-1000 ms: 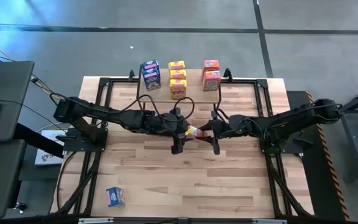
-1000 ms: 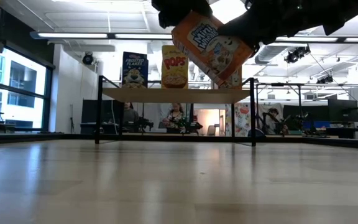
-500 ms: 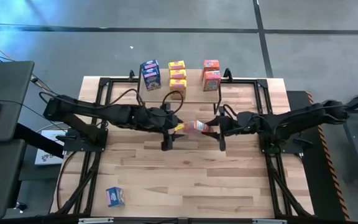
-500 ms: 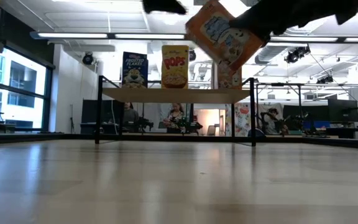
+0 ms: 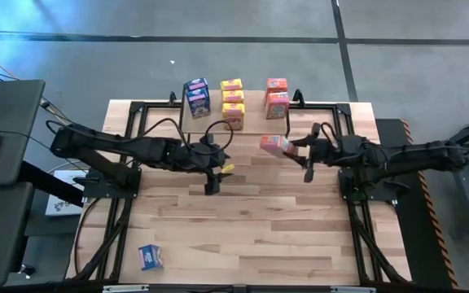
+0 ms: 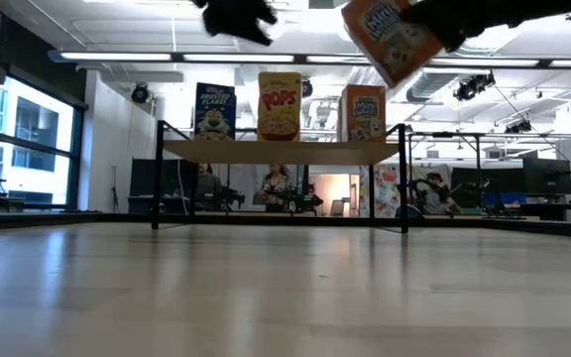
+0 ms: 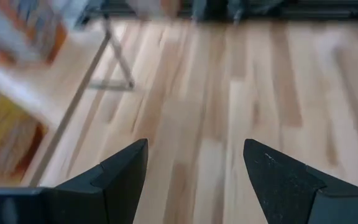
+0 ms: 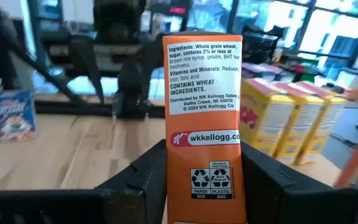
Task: Stack cereal on shelf
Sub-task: Put the orange cereal box and aligned with the other orange cereal boxes on the shelf
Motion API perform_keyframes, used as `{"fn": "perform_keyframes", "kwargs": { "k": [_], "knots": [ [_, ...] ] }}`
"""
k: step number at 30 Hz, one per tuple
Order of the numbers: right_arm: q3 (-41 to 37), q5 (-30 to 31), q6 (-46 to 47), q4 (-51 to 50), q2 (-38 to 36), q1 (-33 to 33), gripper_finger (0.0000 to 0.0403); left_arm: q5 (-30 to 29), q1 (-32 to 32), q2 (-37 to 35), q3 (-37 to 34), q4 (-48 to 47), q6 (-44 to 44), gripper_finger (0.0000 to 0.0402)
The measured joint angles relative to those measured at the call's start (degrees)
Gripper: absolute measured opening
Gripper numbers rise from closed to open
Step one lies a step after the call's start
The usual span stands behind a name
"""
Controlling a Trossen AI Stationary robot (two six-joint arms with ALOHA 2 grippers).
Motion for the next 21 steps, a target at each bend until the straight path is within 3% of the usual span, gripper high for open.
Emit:
{"fn": "perform_keyframes", "kwargs": {
  "k": [3,10,21],
  "knots": [
    [-4.1,-0.2,0.2,1.8,-4.5,-1.8,0.0151,-1.9,0.0,-1.1,-2.5,0.3,-1.6,0.0257],
    [-13.7,-5.7,-1.2,16.7,-9.4,-6.4,0.0151,-2.4,0.0,-3.8,-8.4,6.4,-2.7,0.0257],
    [-27.6,-14.3,1.8,46.5,-5.6,-14.6,0.0151,-3.1,0.2,-7.8,-17.8,15.8,-2.7,0.0257]
  ]
}}
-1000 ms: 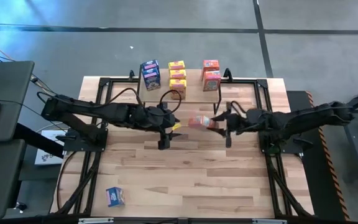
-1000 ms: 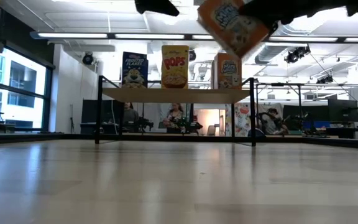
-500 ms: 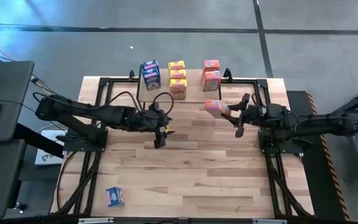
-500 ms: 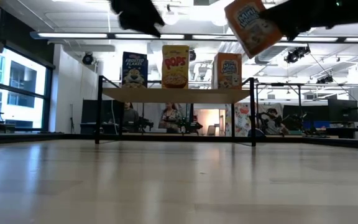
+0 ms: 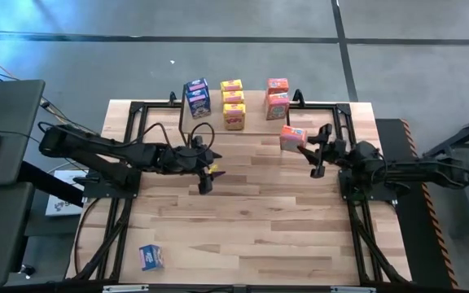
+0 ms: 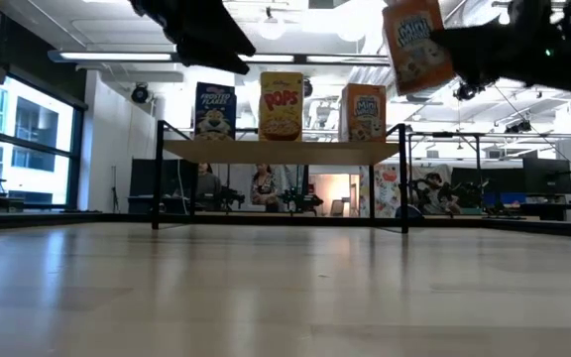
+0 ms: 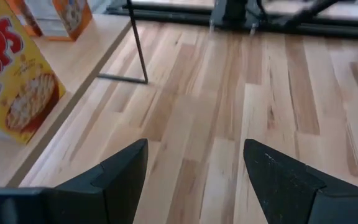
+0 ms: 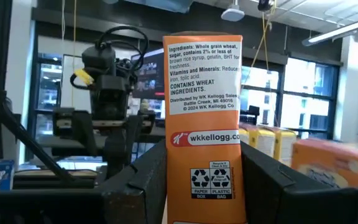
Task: Stack cereal on shelf
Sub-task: Put the orange cereal box and aligned with the other orange cereal boxes on the shelf
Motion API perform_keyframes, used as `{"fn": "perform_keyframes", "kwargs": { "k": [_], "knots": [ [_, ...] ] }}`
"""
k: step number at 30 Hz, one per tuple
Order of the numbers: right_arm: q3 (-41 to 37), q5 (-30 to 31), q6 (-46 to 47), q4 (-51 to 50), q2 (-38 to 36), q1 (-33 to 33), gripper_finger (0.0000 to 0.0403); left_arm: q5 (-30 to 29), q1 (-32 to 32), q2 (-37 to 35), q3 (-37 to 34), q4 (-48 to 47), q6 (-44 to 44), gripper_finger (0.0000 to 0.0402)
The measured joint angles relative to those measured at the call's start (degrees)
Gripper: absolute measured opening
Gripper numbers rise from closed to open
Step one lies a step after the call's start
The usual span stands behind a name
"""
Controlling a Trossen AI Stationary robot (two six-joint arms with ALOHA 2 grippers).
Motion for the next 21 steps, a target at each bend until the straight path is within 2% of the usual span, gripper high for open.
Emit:
{"fn": "perform_keyframes", "kwargs": {
  "k": [9,21],
  "knots": [
    [0.3,-3.7,1.1,3.7,4.2,-1.5,0.0151,0.0,0.6,-2.1,-4.8,7.5,0.1,0.0257],
    [7.7,-5.8,-1.8,3.0,9.7,-3.3,0.0151,0.7,1.7,-2.7,-5.0,8.4,2.6,0.0257]
  ]
}}
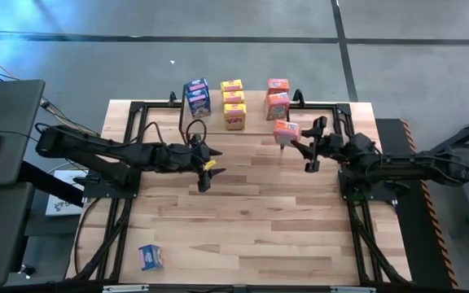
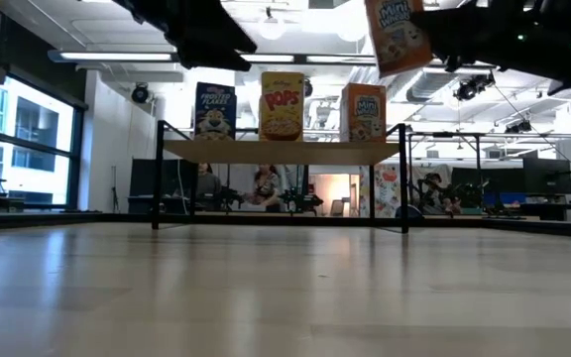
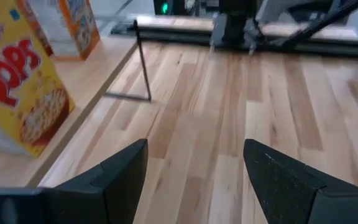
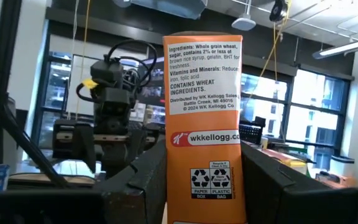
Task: Stack cereal on shelf
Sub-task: Put the orange cereal box and aligned with the other orange cereal boxes on the shelf
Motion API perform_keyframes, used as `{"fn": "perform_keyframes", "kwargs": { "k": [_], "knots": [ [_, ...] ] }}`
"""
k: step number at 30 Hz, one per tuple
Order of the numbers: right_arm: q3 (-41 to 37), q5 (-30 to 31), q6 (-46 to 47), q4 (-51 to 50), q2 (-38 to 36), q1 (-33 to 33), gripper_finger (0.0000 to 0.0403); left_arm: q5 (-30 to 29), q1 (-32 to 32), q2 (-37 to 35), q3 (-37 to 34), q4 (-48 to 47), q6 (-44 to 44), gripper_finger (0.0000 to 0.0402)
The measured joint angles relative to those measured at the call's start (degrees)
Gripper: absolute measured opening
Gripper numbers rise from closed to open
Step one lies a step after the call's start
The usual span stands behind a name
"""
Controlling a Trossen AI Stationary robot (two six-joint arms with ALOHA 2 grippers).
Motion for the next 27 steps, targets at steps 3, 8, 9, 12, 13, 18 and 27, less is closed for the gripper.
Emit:
{"fn": "perform_keyframes", "kwargs": {
  "k": [3,8,9,12,13,18,27],
  "knots": [
    [1.2,-1.1,-0.1,-0.1,1.5,-1.5,0.0151,-0.1,0.2,-0.4,0.0,-1.9,0.0,0.0257],
    [3.1,-6.3,0.2,-0.1,4.7,-4.8,0.0151,-1.0,1.3,-0.8,0.0,-2.9,0.7,0.0257],
    [3.4,-6.9,0.3,-0.1,5.3,-5.5,0.0151,-1.1,1.7,-0.7,0.0,-2.9,1.2,0.0257],
    [4.2,-9.8,0.4,-0.1,7.2,-7.6,0.0151,-1.1,3.0,-0.7,0.0,-2.9,1.9,0.0257],
    [4.5,-10.9,0.6,-0.2,7.8,-8.4,0.0151,-1.1,3.4,-0.7,0.0,-3.1,1.9,0.0257],
    [5.9,-17.2,1.9,-0.1,10.6,-12.4,0.0151,-1.2,5.7,-0.7,0.0,-3.0,2.2,0.0257],
    [8.1,-26.0,3.0,-0.1,16.6,-18.4,0.0151,-1.2,8.4,-0.7,0.0,-2.2,3.0,0.0257]
  ]
}}
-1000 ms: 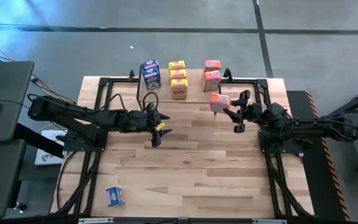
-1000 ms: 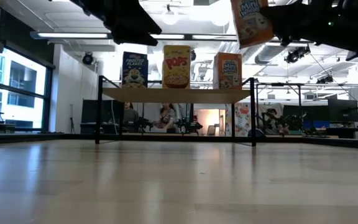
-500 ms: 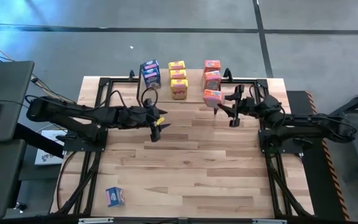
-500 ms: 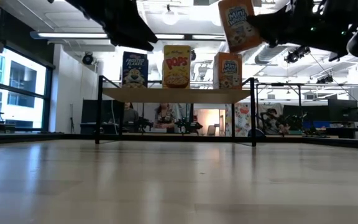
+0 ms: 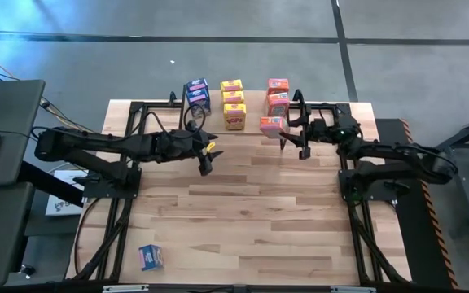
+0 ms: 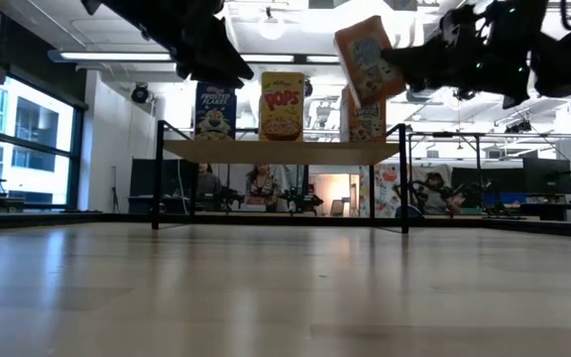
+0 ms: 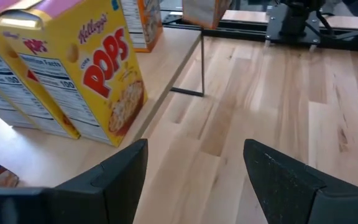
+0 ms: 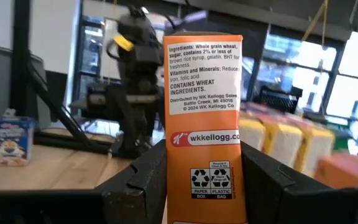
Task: Stack cereal on shelf
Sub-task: Put the orange cereal box and aligned with the other orange cereal boxes on the shelf
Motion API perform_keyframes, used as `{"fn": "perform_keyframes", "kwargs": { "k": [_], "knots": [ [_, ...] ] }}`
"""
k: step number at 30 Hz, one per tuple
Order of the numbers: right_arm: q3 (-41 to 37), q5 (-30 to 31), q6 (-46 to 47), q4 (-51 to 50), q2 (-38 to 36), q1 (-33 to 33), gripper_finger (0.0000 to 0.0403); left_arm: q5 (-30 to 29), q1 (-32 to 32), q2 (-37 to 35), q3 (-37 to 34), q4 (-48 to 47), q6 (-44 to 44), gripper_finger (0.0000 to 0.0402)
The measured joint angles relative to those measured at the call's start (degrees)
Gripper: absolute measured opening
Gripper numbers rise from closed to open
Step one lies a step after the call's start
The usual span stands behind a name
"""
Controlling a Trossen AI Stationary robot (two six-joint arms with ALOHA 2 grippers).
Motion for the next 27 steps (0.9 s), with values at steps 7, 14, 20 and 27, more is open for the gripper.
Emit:
{"fn": "perform_keyframes", "kwargs": {
  "k": [7,14,20,27],
  "knots": [
    [0.3,0.4,-0.4,4.0,5.8,-1.1,0.0151,0.0,1.0,0.0,0.0,0.1,0.0,0.0257],
    [0.3,4.3,-1.6,6.9,9.3,-1.1,0.0151,0.0,1.8,0.0,0.0,0.1,0.0,0.0257],
    [0.3,5.1,-2.7,6.9,10.2,-1.1,0.0151,0.0,1.8,0.0,0.0,0.1,0.0,0.0257],
    [0.3,5.1,-4.1,6.6,10.2,-1.1,0.0151,0.0,1.8,0.0,0.0,0.1,0.0,0.0257]
  ]
}}
